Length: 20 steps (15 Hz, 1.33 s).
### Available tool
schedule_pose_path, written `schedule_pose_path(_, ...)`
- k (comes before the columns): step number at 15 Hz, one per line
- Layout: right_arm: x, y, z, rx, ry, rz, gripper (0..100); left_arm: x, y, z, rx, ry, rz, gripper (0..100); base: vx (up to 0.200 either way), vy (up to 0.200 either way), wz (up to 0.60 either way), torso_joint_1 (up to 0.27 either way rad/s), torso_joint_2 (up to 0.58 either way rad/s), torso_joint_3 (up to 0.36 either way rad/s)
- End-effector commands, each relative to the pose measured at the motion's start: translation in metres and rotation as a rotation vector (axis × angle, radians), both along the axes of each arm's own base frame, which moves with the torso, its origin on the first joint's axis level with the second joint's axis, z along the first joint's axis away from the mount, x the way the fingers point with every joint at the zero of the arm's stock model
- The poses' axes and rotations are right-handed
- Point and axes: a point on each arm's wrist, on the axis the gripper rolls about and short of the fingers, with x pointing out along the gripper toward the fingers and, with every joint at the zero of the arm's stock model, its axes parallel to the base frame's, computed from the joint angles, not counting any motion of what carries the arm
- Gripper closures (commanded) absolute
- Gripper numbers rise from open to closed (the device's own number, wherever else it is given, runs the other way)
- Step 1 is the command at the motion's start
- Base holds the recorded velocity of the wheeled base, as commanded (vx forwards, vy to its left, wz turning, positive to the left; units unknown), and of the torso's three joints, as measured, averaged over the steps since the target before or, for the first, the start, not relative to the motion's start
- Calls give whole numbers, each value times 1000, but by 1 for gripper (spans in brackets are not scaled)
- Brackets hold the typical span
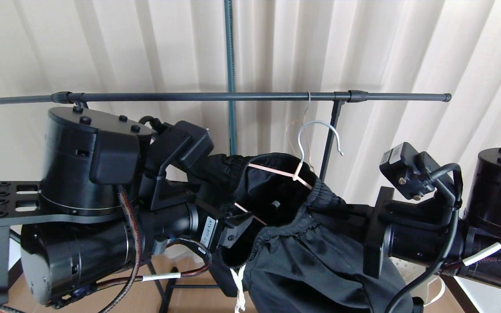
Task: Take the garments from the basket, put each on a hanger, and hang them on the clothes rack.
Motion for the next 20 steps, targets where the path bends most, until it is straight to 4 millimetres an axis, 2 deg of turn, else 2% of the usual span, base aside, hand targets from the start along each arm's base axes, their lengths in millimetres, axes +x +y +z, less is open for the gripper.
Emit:
schedule_pose_path(1,2,-7,-3,4,16,17,100,-7,17,8,-25,-23,25,0,0,0,0,0,0,0)
schedule_pose_path(3,4,-10,-5,5,24,25,100,-9,26,12,-37,-36,31,0,0,0,0,0,0,0)
schedule_pose_path(4,4,-16,-8,9,42,64,100,-13,38,18,-58,-51,8,0,0,0,0,0,0,0)
schedule_pose_path(8,-2,-27,-10,6,20,153,100,-5,58,27,0,-126,25,0,0,0,0,0,0,0)
schedule_pose_path(11,-6,-28,-16,-4,21,225,100,0,75,21,12,-119,-140,0,0,0,0,0,0,0)
schedule_pose_path(15,-14,-31,-22,-18,-3,335,100,12,76,3,73,-113,-357,0,0,0,0,0,0,0)
schedule_pose_path(18,-19,-33,-23,-20,-24,376,100,11,74,-1,75,-115,-424,0,0,0,0,0,0,0)
schedule_pose_path(20,-20,-34,-26,-32,-33,391,100,9,73,-12,78,-89,-495,0,0,0,0,0,0,0)
